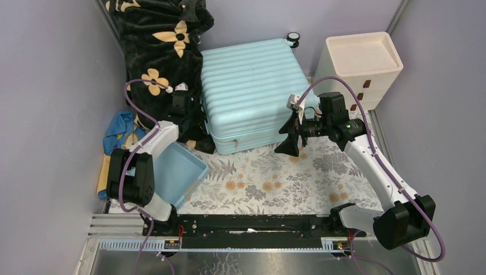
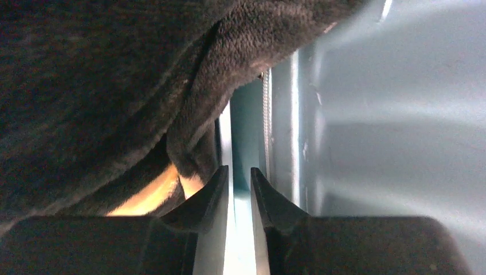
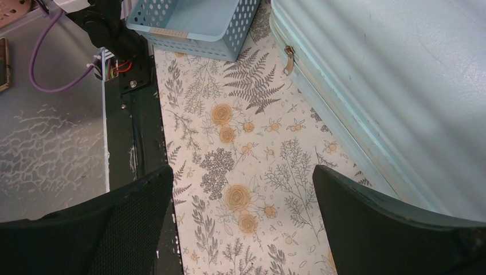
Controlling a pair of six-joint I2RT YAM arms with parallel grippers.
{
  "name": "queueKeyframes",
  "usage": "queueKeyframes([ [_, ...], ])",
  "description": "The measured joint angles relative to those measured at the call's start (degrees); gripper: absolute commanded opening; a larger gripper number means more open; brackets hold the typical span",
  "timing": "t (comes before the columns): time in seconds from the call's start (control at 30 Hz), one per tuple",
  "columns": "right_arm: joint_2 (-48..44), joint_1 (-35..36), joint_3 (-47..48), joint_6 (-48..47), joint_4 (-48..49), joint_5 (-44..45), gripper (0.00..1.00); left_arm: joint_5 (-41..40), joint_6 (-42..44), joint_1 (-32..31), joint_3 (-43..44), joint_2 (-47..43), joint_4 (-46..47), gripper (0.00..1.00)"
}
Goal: Open, take out, and arrange the luggage
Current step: Adjust the luggage at the center of the board.
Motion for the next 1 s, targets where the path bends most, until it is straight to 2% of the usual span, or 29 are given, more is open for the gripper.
queueKeyframes([
  [0.23, 0.00, -0.24, -0.48, 0.00, 0.00, -0.04, 1.00, -0.28, 1.01, 0.15, 1.73, 5.27, 0.11, 0.36],
  [0.33, 0.00, -0.24, -0.48, 0.02, 0.11, -0.07, 1.00, -0.96, 1.92, 0.20, 2.71, 7.19, -0.13, 0.36],
  [0.4, 0.00, -0.24, -0.48, 0.02, 0.15, -0.07, 1.00, -1.36, 2.54, 0.28, 3.69, 8.46, -0.63, 0.32],
  [0.5, 0.00, -0.24, -0.48, 0.02, 0.17, -0.07, 1.00, -1.16, 2.89, 0.26, 5.29, 10.23, -1.16, 0.08],
  [0.53, 0.00, -0.24, -0.48, 0.02, 0.17, -0.07, 1.00, -0.94, 3.10, 0.20, 5.90, 10.73, -1.55, 0.04],
  [0.77, -0.22, -0.98, -0.48, -1.53, -1.25, 0.24, 1.00, -4.20, 1.01, -2.56, 4.20, 9.05, -1.16, 0.01],
  [0.87, -0.81, -2.78, -0.46, -3.23, -3.43, 0.70, 1.00, -6.95, -2.14, -6.05, -1.09, 4.50, -0.39, 0.01],
  [1.0, -2.19, -5.75, 0.11, -5.09, -6.69, 2.62, 1.00, -11.17, -8.92, -13.81, -10.23, -4.46, -0.42, 0.01],
])
